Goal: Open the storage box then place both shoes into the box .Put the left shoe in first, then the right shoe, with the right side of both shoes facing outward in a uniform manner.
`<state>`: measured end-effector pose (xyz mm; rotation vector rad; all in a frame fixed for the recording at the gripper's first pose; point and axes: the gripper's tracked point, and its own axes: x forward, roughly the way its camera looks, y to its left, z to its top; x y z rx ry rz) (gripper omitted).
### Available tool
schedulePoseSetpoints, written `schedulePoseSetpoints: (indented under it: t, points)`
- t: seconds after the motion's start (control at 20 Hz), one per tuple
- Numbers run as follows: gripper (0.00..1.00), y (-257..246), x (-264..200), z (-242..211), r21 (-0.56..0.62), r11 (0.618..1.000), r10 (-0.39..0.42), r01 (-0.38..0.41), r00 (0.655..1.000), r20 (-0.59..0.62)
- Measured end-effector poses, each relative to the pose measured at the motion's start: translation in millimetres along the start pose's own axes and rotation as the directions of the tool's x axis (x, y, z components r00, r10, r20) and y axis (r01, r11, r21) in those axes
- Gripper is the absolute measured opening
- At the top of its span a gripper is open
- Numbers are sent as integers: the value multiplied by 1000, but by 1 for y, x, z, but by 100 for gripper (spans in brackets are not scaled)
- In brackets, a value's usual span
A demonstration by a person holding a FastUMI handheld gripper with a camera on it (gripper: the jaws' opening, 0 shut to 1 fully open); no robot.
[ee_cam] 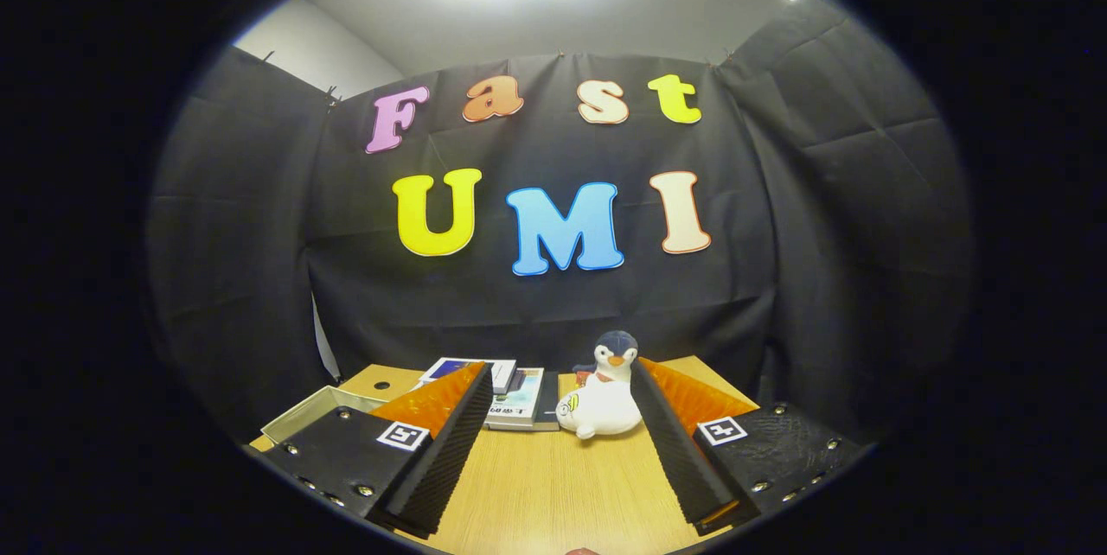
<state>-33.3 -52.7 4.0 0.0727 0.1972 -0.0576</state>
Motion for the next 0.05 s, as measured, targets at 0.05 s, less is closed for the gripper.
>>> schedulePoseSetpoints:
  t: [0.05]
  points:
    - [97,0,-1,-1,1,1000,3,-3,1000,12]
